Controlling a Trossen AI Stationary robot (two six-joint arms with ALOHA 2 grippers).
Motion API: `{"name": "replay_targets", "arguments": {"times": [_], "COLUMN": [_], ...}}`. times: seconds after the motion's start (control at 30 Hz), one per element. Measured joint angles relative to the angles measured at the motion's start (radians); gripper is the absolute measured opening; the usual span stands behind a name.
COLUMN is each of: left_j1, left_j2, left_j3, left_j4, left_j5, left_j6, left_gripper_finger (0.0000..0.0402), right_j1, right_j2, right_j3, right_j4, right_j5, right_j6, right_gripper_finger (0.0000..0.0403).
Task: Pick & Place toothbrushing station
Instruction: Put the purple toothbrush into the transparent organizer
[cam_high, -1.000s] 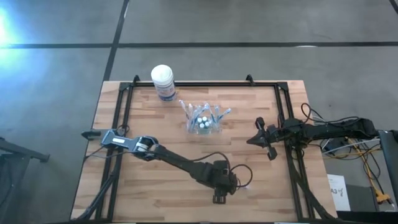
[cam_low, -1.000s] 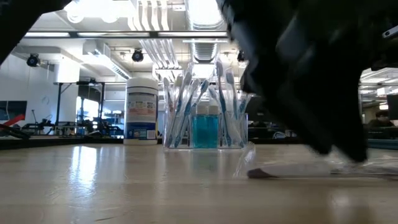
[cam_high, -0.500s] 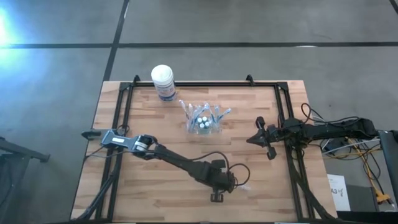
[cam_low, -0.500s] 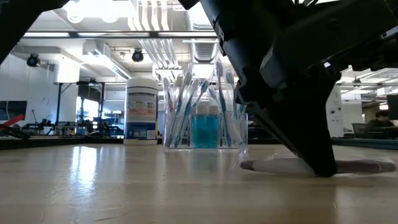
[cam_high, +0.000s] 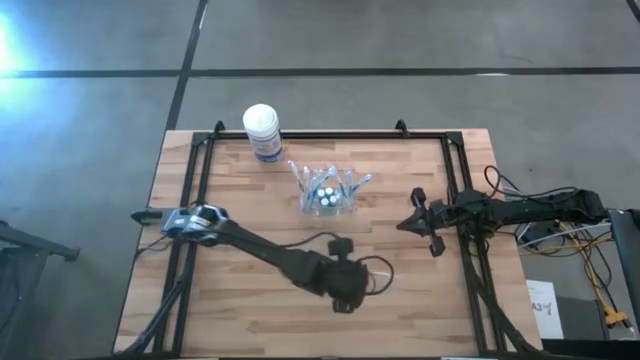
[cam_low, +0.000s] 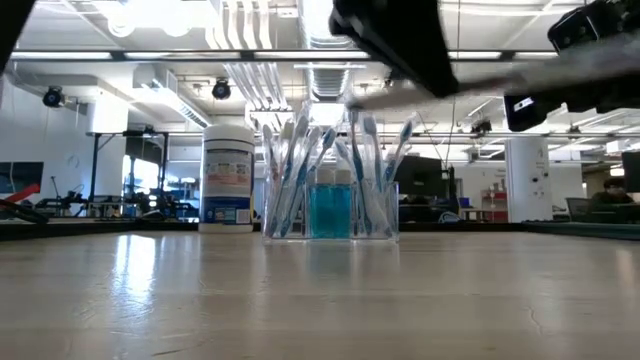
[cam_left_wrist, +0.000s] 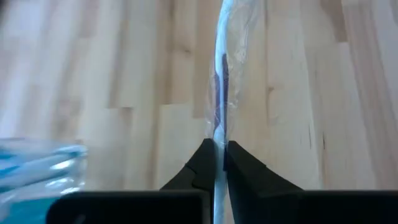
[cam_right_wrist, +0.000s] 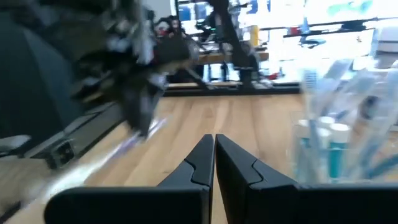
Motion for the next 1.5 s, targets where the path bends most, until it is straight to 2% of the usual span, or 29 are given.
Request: {"name": "replay_targets", "arguments": {"times": [0.13,0.23,0.37,0.47,0.57,0.67,0.77,0.87,0.97,1.23,1.3,1.5], "left_j1": [-0.032,-0.057,-0.07,-0.067,-0.055,-0.046,-0.04,-0.026,-0.01,0.025,0.026,0.026], "left_j2": [-0.186,-0.358,-0.562,-0.672,-0.711,-0.703,-0.685,-0.662,-0.638,-0.601,-0.6,-0.6], "left_j3": [-0.183,-0.389,-0.742,-0.994,-1.185,-1.309,-1.361,-1.361,-1.325,-1.262,-1.264,-1.265], "left_j4": [0.074,0.225,0.634,1.006,1.32,1.561,1.729,1.756,1.761,1.766,1.761,1.758], "left_j5": [-0.126,-0.229,-0.261,-0.239,-0.218,-0.194,-0.187,-0.165,-0.151,-0.017,-0.015,-0.013], "left_j6": [-0.026,-0.063,-0.052,-0.03,-0.013,0.028,0.075,0.114,0.141,0.215,0.21,0.203], "left_gripper_finger": [0.002,0.002,0.0018,0.0018,0.0018,0.0017,0.0016,0.0016,0.0016,0.0014,0.0014,0.0011], "right_j1": [0.015,0.028,0.074,0.118,0.16,0.184,0.185,0.185,0.184,0.181,0.181,0.181], "right_j2": [0.008,0.01,0.037,0.083,0.155,0.244,0.346,0.453,0.561,0.814,0.861,0.986], "right_j3": [0.0,0.0,0.0,0.0,0.0,0.0,0.0,0.035,0.116,0.35,0.395,0.508], "right_j4": [0.005,0.04,0.104,0.207,0.324,0.463,0.618,0.707,0.716,0.745,0.743,0.74], "right_j5": [-0.047,-0.041,-0.04,-0.012,0.041,0.126,0.18,0.183,0.185,0.161,0.159,0.066], "right_j6": [-0.003,-0.006,0.003,-0.01,-0.031,-0.058,-0.059,-0.059,-0.062,-0.119,-0.118,-0.07], "right_gripper_finger": [0.0013,0.0013,0.0022,0.005,0.0092,0.0137,0.0173,0.0197,0.0209,0.0208,0.0208,0.0208]}}
